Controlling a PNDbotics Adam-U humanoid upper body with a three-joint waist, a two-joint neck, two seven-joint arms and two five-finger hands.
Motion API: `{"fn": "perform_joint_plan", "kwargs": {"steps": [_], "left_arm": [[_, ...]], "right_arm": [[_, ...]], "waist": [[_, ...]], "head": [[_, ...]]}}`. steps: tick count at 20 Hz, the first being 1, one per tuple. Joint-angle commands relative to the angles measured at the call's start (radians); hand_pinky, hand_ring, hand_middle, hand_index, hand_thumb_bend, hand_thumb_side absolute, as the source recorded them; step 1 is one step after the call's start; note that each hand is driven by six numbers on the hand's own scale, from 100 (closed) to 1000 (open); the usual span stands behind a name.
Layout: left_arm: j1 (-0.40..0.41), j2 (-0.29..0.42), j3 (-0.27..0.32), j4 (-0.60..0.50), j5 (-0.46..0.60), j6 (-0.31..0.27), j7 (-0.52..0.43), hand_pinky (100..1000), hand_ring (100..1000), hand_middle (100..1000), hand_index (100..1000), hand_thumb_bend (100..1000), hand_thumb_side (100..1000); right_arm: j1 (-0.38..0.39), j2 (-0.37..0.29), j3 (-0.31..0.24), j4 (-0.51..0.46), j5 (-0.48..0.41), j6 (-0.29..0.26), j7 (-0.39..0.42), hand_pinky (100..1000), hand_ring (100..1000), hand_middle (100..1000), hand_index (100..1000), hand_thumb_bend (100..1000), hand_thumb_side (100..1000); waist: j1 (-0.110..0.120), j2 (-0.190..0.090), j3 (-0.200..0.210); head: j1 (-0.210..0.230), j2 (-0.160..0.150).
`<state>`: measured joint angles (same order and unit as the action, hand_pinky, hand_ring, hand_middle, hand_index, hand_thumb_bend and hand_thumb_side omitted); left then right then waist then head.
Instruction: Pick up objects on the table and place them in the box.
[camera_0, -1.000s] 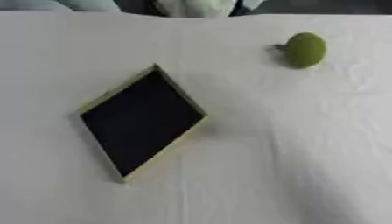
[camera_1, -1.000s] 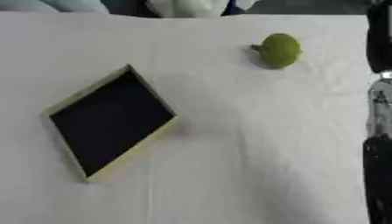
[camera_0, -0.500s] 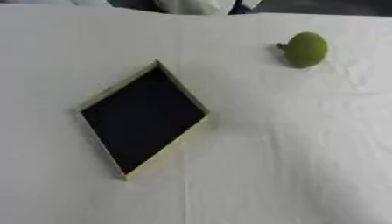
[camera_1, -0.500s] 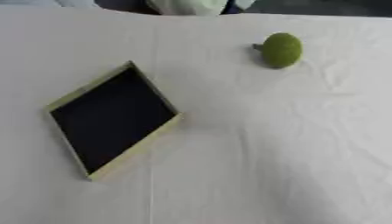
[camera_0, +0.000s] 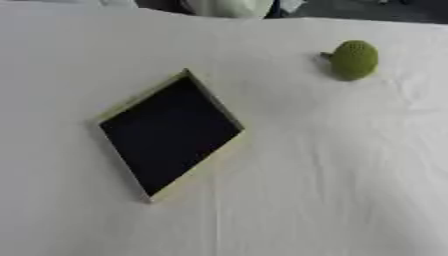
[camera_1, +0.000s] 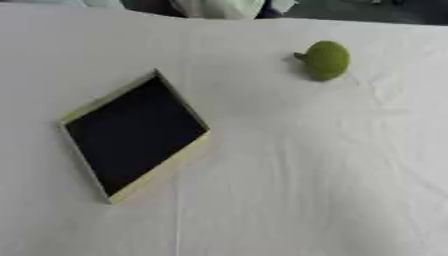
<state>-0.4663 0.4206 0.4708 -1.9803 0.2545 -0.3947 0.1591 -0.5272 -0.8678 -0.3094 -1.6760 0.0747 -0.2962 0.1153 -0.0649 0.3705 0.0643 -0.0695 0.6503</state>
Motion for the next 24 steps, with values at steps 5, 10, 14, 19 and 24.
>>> {"fn": "perform_joint_plan", "kwargs": {"steps": [5, 10, 14, 19, 24], "left_arm": [[-0.003, 0.034, 0.005, -0.020, -0.003, 0.005, -0.004, 617, 617, 548, 711, 100, 503], [-0.001, 0.035, 0.002, -0.020, -0.001, 0.006, -0.008, 617, 618, 548, 711, 100, 503], [0.001, 0.035, -0.002, -0.020, 0.001, 0.008, -0.014, 617, 618, 548, 711, 100, 505], [0.002, 0.034, -0.006, -0.020, 0.005, 0.009, -0.022, 616, 618, 548, 711, 100, 508], [0.004, 0.035, -0.009, -0.020, 0.008, 0.011, -0.029, 616, 617, 548, 711, 100, 504]], "right_arm": [[-0.082, -0.126, 0.033, 0.175, 0.094, 0.059, 0.008, 800, 929, 797, 884, 100, 202], [-0.165, -0.118, 0.096, 0.295, 0.168, 0.069, 0.080, 820, 970, 852, 910, 100, 249], [-0.238, -0.102, 0.163, 0.391, 0.227, 0.014, 0.139, 861, 1000, 921, 952, 100, 360], [-0.328, -0.069, 0.265, 0.514, 0.302, -0.061, 0.215, 907, 1000, 967, 973, 100, 589], [-0.395, -0.036, 0.330, 0.647, 0.384, -0.143, 0.296, 950, 1000, 980, 994, 100, 562]], "waist": [[-0.001, -0.030, 0.005], [-0.003, -0.034, 0.009], [-0.005, -0.036, 0.012], [-0.008, -0.039, 0.017], [-0.011, -0.041, 0.019]], "head": [[-0.016, -0.010], [-0.028, -0.014], [-0.035, -0.011], [-0.044, -0.005], [-0.047, 0.003]]}}
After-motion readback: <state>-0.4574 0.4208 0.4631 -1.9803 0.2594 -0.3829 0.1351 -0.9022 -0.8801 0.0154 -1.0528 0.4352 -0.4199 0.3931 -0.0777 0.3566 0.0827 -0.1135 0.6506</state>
